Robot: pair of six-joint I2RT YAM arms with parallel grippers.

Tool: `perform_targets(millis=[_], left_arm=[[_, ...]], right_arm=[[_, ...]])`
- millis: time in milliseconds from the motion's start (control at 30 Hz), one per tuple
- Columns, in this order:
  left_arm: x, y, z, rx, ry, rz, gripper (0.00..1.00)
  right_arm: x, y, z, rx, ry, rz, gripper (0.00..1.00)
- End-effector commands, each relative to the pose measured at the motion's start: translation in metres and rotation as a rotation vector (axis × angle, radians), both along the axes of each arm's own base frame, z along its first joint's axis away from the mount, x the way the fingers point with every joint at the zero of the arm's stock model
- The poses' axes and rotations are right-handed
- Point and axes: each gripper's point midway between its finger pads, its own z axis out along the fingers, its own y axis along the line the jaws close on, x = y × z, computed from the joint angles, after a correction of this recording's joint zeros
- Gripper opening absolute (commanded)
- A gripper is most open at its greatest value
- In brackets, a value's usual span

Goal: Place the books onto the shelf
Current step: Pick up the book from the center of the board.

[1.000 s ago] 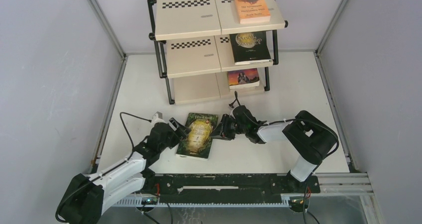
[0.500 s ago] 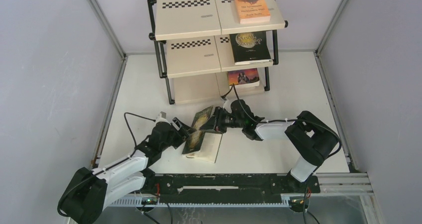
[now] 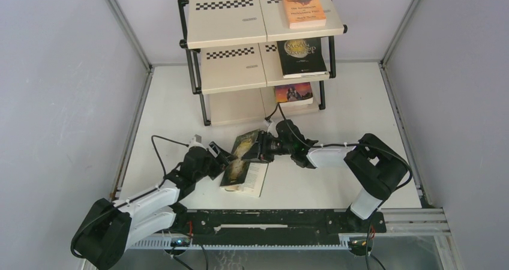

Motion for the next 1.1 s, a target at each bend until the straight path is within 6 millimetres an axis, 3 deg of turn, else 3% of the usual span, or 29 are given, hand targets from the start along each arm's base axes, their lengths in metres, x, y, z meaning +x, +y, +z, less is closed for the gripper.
perform_targets(millis=[0,200,467,833,1067], left_arm=[[-0.026,-0.020,-0.004,-0.067,0.068,-0.123,0.78],[-0.027,-0.020,-0.003,-0.070,0.067,-0.120,0.77],[-0.028,-0.019,-0.003,-0.066,0.067,-0.120,0.77],[-0.028,-0.017,-0.008,-0.047,0.078,-0.112,0.80],[-0.023,-0.019,-0.005,-0.060,0.068,-0.103,0.82]], right_arm=[[-0.009,0.007,0.001,-0.036,-0.062,0.059,0.37],[-0.016,-0.001,-0.015,-0.115,-0.056,0.070,0.38],[-0.019,-0.006,-0.018,-0.154,-0.063,0.066,0.38],[-0.018,-0.011,0.013,-0.098,-0.087,0.059,0.09],[-0.019,-0.012,0.032,-0.036,-0.063,0.068,0.06]])
